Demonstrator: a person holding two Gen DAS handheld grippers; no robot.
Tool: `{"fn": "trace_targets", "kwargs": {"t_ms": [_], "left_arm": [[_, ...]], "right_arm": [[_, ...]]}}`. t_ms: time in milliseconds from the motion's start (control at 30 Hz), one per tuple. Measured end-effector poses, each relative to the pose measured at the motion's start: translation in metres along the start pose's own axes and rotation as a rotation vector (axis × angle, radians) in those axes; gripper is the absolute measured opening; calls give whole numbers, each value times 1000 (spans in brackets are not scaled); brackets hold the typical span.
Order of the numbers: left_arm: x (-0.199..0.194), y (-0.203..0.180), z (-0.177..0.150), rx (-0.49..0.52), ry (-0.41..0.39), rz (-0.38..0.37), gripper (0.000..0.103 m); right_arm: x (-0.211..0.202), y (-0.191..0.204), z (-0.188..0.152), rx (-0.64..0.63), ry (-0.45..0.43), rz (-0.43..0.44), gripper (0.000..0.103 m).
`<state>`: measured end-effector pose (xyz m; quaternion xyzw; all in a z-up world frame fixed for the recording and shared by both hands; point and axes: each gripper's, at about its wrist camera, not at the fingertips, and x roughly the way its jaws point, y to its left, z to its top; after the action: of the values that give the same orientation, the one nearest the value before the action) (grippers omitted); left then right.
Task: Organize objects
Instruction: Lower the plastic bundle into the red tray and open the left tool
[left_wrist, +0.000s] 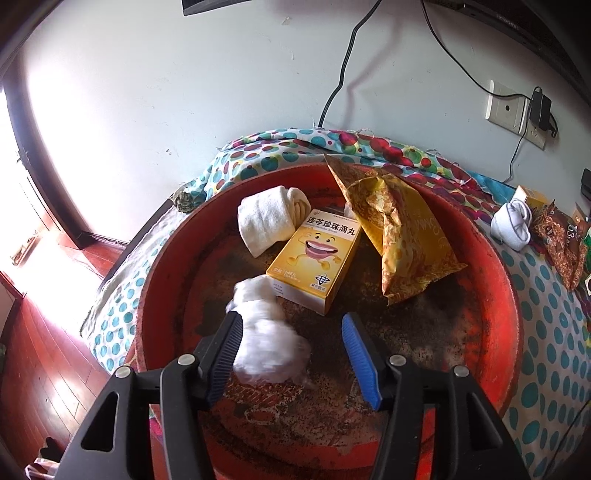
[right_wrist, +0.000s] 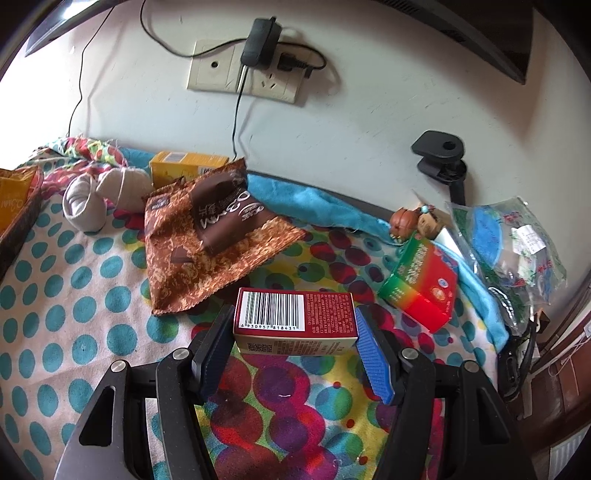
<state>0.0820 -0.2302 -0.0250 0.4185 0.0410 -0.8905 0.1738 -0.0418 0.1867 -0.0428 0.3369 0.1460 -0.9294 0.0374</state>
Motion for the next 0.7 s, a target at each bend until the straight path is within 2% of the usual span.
{"fn": "trace_targets", "kwargs": {"t_ms": [200, 533, 700], "left_arm": [[-14, 1, -2, 20, -34, 10, 58], [-33, 17, -23, -12, -76, 24, 59], [-36, 20, -30, -21, -76, -36, 59]], "right_arm": [[-7, -3, 0, 6, -33, -18, 61], [-13, 8, 1, -38, -56, -51, 61], [-35, 26, 12, 5, -87, 52, 61]]}}
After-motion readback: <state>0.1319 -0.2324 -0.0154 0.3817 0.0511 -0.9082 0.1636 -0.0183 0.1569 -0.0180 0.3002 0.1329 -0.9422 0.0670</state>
